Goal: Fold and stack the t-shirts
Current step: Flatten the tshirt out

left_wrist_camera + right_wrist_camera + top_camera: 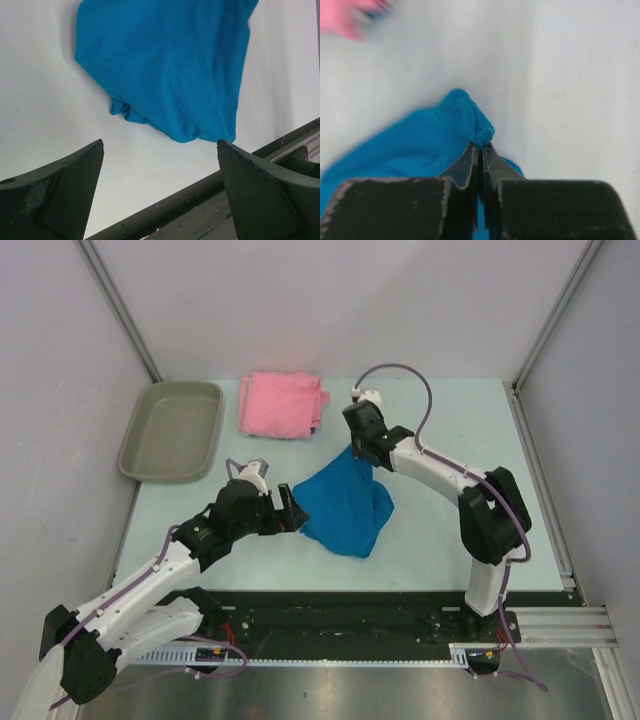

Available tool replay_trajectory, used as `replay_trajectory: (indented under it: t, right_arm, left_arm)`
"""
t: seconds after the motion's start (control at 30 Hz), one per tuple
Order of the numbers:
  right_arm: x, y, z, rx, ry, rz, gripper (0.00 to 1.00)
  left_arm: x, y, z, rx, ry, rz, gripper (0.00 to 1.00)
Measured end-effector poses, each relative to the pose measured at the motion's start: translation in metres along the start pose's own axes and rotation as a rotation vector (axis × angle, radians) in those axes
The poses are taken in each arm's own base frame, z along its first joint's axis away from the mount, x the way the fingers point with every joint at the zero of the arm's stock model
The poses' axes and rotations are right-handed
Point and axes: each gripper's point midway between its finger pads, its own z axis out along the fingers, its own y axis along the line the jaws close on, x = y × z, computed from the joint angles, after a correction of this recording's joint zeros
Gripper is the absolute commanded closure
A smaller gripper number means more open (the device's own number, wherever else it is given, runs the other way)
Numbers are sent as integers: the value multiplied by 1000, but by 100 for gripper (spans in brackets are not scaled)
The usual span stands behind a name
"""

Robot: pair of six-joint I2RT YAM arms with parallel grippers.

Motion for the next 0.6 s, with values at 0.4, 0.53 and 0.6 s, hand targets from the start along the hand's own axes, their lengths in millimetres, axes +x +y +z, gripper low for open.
replay_trajectory:
  t: [0.4, 0.53, 0.6]
  right_arm:
    - [-228, -12, -414, -229, -879, 160, 100]
    - [-185, -122, -437, -8, -899, 314, 91]
    - [-149, -161, -427, 114, -846, 380, 43]
  left_arm:
    - [-4, -5, -6, 31, -34, -25, 0]
    - [-6, -9, -8, 48, -40, -33, 0]
    - [-5, -9, -8, 52, -38, -33, 0]
